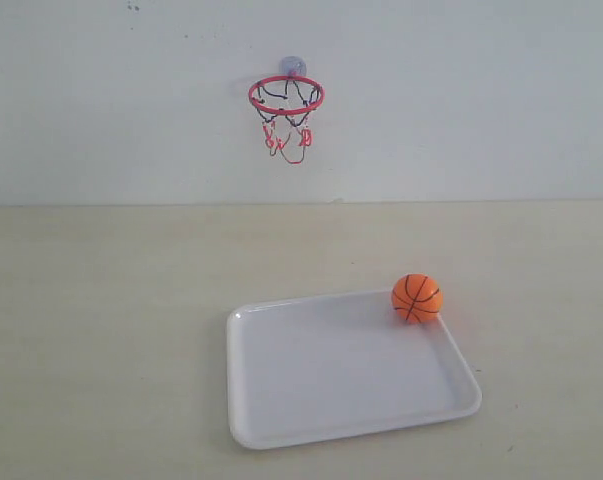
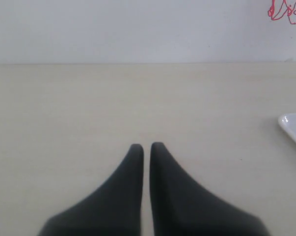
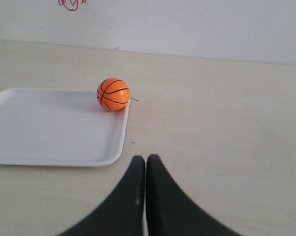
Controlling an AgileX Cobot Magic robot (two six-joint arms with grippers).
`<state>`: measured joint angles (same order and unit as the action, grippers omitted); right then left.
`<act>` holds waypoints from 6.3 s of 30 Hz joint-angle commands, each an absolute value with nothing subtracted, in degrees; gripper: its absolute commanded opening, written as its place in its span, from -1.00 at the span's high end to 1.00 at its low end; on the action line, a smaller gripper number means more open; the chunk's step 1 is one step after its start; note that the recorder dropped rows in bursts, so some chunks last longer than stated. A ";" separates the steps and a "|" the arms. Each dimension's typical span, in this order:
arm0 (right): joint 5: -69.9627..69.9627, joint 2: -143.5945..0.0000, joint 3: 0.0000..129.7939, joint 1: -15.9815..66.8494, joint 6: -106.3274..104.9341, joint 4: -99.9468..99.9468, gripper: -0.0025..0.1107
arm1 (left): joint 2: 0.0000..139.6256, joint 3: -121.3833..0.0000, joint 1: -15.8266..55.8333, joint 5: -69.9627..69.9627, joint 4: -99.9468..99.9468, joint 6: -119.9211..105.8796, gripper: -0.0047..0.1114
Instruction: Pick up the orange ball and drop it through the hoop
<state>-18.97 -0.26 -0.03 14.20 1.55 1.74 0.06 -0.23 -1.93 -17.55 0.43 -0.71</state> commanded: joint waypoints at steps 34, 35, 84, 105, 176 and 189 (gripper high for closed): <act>5.78 0.00 0.00 14.35 -7.37 2.73 0.96 | 0.00 0.00 -2.15 -17.16 1.09 -0.30 0.85; 9.28 0.00 0.00 14.35 -7.14 2.44 0.96 | 0.00 0.00 -2.15 -17.16 1.09 -0.30 0.85; -44.53 -97.29 76.63 14.50 -9.17 -11.35 0.96 | 0.00 0.00 -2.15 -17.16 1.09 -0.44 0.85; -63.09 -119.54 104.26 24.42 1.08 10.76 -0.28 | 0.00 0.00 -2.15 -17.16 1.09 -0.44 0.85; -64.83 -124.31 104.05 24.51 8.46 12.04 0.96 | 0.00 0.00 -2.15 -17.16 1.09 -0.44 0.85; -61.35 -113.80 104.05 24.51 5.85 9.13 0.96 | 0.00 0.00 -2.15 -17.16 1.09 -0.44 0.85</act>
<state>-63.29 -115.90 103.83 24.57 7.39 10.85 0.06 -0.23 -1.93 -17.55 0.43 -0.71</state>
